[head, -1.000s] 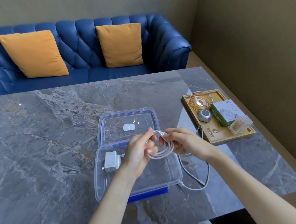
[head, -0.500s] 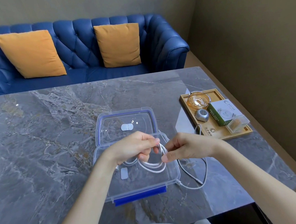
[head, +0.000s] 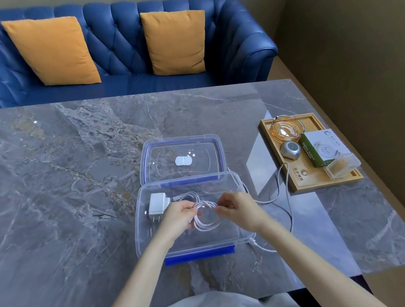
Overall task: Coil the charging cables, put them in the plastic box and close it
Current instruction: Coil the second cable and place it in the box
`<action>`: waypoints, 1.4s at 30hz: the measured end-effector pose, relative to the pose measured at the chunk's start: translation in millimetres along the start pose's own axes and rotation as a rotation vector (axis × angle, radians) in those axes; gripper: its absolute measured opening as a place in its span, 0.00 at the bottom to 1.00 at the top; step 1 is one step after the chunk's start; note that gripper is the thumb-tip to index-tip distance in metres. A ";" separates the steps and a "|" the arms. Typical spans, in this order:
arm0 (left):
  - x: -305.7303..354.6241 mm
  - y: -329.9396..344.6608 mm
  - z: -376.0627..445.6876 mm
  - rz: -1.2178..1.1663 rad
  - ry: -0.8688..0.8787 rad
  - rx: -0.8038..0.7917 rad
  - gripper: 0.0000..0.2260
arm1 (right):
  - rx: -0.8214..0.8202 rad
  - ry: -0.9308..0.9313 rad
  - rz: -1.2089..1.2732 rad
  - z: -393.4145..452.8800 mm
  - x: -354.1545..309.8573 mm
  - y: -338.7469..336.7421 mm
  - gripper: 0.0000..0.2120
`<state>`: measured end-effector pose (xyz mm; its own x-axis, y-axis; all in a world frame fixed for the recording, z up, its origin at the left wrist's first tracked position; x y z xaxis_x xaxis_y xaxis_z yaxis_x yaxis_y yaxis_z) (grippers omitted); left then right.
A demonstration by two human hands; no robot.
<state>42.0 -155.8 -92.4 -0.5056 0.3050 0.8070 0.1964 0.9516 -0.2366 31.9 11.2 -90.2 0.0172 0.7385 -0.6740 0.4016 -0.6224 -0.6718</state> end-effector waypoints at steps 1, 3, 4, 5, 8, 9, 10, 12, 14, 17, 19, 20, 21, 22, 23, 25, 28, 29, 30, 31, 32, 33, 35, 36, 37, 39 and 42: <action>-5.3 -0.5 4.5 0.129 0.023 0.013 0.07 | 0.020 0.000 -0.039 2.9 1.2 4.4 0.09; -12.1 -0.7 10.4 0.334 0.047 -0.003 0.09 | 0.042 -0.010 -0.115 9.2 2.9 10.3 0.09; -14.6 -0.6 12.2 0.402 0.044 -0.013 0.11 | 0.042 -0.019 -0.154 12.8 3.5 12.3 0.09; -17.1 -0.6 13.9 0.455 0.041 -0.020 0.13 | 0.034 -0.021 -0.198 16.4 3.5 14.4 0.09; -21.1 -2.1 17.4 0.520 -0.002 -0.021 0.11 | -0.040 0.035 -0.281 24.9 1.5 22.1 0.10; -22.6 -3.7 18.5 0.527 -0.016 -0.014 0.11 | -0.068 0.061 -0.270 26.7 1.6 25.5 0.10; -24.0 -6.4 19.5 0.548 -0.026 -0.010 0.11 | -0.087 0.079 -0.251 27.7 1.5 29.1 0.10; -27.8 -13.2 21.6 0.613 -0.045 -0.019 0.15 | -0.116 0.092 -0.211 28.4 1.9 36.8 0.09; -31.6 -19.1 24.2 0.665 -0.069 -0.018 0.17 | -0.152 0.101 -0.180 29.0 0.9 44.3 0.09; -38.1 -22.9 27.4 0.730 -0.095 0.014 0.11 | -0.180 0.137 -0.145 32.2 -1.5 55.6 0.09; -41.9 -23.5 26.8 0.786 -0.111 0.055 0.09 | -0.192 0.180 -0.092 33.7 -3.7 62.2 0.09; -44.2 -23.8 26.6 0.811 -0.117 0.078 0.09 | -0.192 0.200 -0.068 33.9 -5.3 64.7 0.09; -46.7 -24.3 26.6 0.832 -0.123 0.096 0.09 | -0.190 0.214 -0.055 34.0 -6.8 66.7 0.09; -48.7 -25.0 27.0 0.849 -0.128 0.107 0.08 | -0.187 0.220 -0.053 34.5 -7.9 68.7 0.09; -50.6 -26.1 27.4 0.865 -0.132 0.112 0.08 | -0.184 0.220 -0.051 35.3 -8.1 70.6 0.09; -52.3 -27.0 27.8 0.886 -0.135 0.098 0.09 | -0.188 0.221 -0.043 36.7 -7.3 73.2 0.09; -52.9 -28.5 25.9 0.851 -0.123 0.077 0.11 | -0.192 0.226 0.004 38.9 -3.5 74.0 0.08; -52.9 -29.5 24.7 0.821 -0.114 0.075 0.12 | -0.192 0.225 0.024 39.2 -2.2 73.6 0.08; -52.3 -30.9 23.7 0.786 -0.103 0.070 0.12 | -0.194 0.224 0.041 39.1 -1.7 72.2 0.08; -51.5 -32.6 22.7 0.750 -0.092 0.061 0.12 | -0.199 0.222 0.059 39.0 -1.4 70.3 0.09; -50.3 -34.4 21.9 0.715 -0.084 0.049 0.13 | -0.205 0.219 0.078 39.2 -1.2 68.4 0.09; -48.2 -36.3 20.7 0.684 -0.077 0.036 0.13 | -0.209 0.216 0.095 39.6 -1.1 66.3 0.09; -43.2 -37.7 18.5 0.654 -0.065 0.007 0.13 | -0.216 0.211 0.111 40.3 -0.6 62.9 0.08; -41.7 -37.7 18.0 0.655 -0.062 -0.007 0.13 | -0.223 0.205 0.112 40.4 -0.7 61.5 0.08; -40.5 -37.0 17.8 0.670 -0.061 -0.024 0.13 | -0.231 0.199 0.109 40.2 -0.7 60.6 0.08; -38.8 -35.1 17.1 0.724 -0.065 -0.051 0.11 | -0.251 0.178 0.090 39.7 -1.3 58.5 0.08; -30.3 -35.2 14.1 0.786 -0.037 -0.077 0.08 | -0.283 0.125 0.025 36.7 -5.2 49.8 0.09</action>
<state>38.6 -198.0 -116.1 -0.2218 0.8893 0.3999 0.5649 0.4515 -0.6907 18.2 -33.1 -131.4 0.1357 0.7611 -0.6343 0.6381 -0.5569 -0.5317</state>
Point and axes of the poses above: each hand's wrist, its own z-axis towards the middle knuckle, its own y-axis out of the palm, x = y × z, the point moved 1 cm from there along z, towards the middle knuckle, and after that the axes turned 1 degree about -x, right-handed, at the moved point
